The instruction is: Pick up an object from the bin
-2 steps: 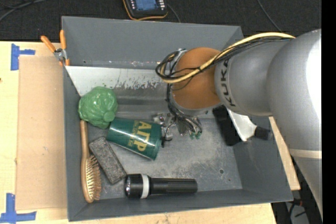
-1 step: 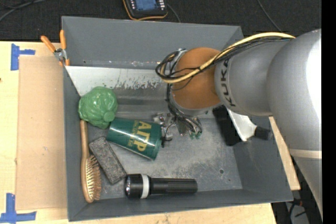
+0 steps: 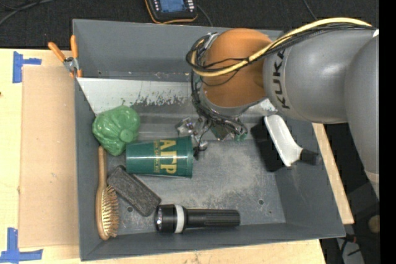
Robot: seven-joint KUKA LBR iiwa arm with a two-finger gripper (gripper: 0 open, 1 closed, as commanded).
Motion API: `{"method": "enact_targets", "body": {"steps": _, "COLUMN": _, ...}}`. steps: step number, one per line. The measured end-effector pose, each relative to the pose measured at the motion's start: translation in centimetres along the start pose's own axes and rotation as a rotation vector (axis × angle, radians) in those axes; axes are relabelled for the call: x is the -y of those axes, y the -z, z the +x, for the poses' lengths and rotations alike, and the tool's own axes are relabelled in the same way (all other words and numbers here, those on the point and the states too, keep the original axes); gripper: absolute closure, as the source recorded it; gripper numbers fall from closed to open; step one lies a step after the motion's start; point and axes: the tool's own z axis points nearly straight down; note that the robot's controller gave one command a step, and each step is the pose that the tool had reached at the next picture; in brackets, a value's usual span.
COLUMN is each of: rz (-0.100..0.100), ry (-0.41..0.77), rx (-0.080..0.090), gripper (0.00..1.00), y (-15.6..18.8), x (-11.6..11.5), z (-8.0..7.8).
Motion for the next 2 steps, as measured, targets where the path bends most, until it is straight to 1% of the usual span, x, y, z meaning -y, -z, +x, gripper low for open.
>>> {"method": "enact_targets", "body": {"steps": 1, "rz": -0.001, "ry": -0.252, "rx": 0.001, "gripper": 1.00, "y": 6.9, "x": 2.2, "z": 1.1}}
{"method": "enact_targets", "body": {"steps": 2, "rz": -0.001, "ry": 0.039, "rx": 0.009, "gripper": 1.00, "y": 12.7, "x": -2.0, "z": 0.4}}
